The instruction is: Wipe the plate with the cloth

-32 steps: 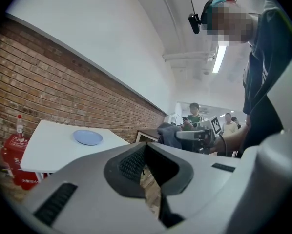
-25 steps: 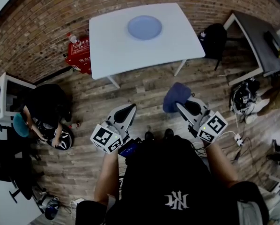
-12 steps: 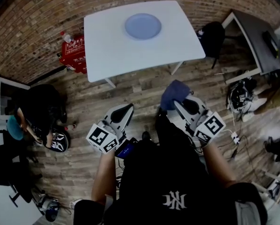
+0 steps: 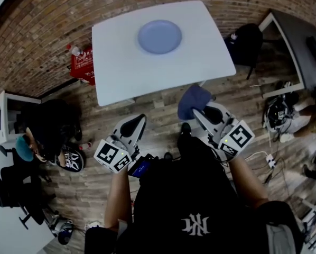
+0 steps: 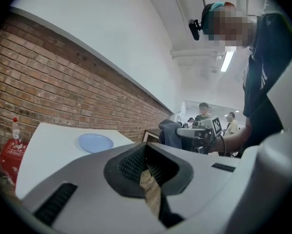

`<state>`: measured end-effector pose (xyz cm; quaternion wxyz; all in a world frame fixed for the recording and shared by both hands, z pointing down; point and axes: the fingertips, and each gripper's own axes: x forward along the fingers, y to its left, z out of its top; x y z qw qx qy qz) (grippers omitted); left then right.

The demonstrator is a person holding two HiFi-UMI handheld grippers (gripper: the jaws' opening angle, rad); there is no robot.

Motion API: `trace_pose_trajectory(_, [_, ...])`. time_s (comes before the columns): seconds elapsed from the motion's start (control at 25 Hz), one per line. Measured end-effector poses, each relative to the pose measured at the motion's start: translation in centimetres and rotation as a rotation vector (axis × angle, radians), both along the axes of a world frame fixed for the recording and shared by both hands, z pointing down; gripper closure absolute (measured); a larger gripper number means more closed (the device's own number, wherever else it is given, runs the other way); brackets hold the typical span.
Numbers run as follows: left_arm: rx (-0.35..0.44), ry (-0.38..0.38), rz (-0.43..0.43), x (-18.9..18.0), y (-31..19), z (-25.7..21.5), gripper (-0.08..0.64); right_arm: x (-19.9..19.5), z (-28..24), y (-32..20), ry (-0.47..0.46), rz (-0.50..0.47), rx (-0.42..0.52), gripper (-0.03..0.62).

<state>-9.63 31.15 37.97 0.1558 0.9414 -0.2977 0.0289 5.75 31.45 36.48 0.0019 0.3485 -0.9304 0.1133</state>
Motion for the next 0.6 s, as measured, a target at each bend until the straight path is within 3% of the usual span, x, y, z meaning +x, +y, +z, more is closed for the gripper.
trace_pose_trajectory(0.6, [-0.044,-0.063,-0.132,5.3,-9.5,-0.6,0.56,5.8,-0.6,-11.1,-0.119,-0.126,-0.024,0.525])
